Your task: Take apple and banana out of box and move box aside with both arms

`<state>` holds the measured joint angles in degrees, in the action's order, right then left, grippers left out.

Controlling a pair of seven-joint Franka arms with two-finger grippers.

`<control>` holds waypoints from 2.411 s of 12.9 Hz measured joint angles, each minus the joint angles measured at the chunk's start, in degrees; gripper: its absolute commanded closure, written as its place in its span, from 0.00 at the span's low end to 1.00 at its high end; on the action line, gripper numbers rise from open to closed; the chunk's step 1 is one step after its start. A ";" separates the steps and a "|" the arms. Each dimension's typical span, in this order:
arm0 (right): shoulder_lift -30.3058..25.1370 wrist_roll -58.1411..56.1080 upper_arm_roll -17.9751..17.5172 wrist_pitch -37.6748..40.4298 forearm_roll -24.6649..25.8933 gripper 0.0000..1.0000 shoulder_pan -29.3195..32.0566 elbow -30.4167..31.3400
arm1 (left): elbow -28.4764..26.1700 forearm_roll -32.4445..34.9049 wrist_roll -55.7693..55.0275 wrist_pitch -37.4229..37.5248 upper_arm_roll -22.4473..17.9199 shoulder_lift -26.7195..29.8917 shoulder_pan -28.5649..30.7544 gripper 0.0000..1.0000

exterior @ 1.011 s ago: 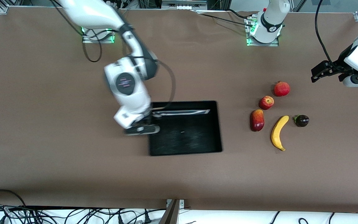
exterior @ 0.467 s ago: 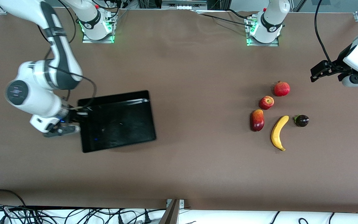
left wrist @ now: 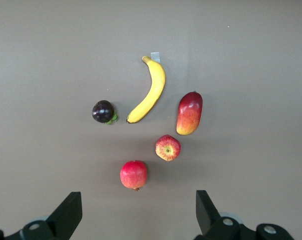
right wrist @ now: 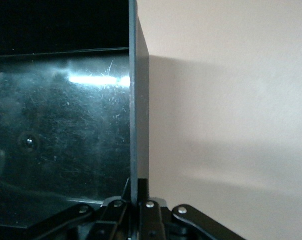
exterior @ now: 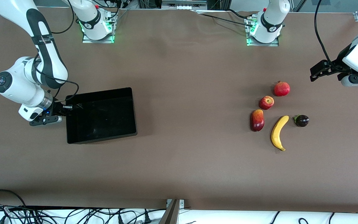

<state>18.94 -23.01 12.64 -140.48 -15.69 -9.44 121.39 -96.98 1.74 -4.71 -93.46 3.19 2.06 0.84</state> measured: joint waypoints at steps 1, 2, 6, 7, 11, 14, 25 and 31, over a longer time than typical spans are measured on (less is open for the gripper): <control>0.10 -0.01 0.10 -0.56 -1.35 1.00 0.11 0.86 | 0.00 0.00 0.00 0.03 0.00 0.00 0.00 0.00; 0.18 -0.01 0.19 -0.87 -2.04 1.00 0.47 1.40 | 0.00 0.00 0.00 0.03 0.00 0.00 0.00 0.00; 0.31 -0.02 0.27 -1.54 -2.46 0.62 1.66 1.73 | 0.00 0.00 0.00 0.04 0.00 0.00 0.00 0.00; 0.32 -0.02 0.26 -1.60 -2.46 0.02 1.65 1.73 | 0.00 0.00 0.00 0.04 0.00 0.00 0.00 0.00; -0.03 -0.01 -0.41 -0.61 -2.50 0.00 1.25 -1.58 | 0.00 0.00 0.00 0.06 0.00 0.00 -0.01 0.00; -0.31 0.63 -0.55 6.03 -1.55 0.00 -0.07 -7.33 | 0.00 0.00 0.00 0.06 0.00 0.00 -0.01 0.00; -6.28 13.25 -0.26 50.13 10.07 0.00 -3.92 -39.41 | 0.02 0.00 0.00 0.06 0.01 0.00 -0.02 0.00; -19.52 13.10 -0.26 46.78 11.11 0.00 -3.88 -25.44 | 0.03 0.00 0.00 0.50 0.01 0.00 -0.03 0.00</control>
<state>-0.58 -9.91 12.38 -93.70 -4.58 -13.32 95.94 -96.94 1.74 -4.71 -92.96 3.20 2.07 0.82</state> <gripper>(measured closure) 0.000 0.000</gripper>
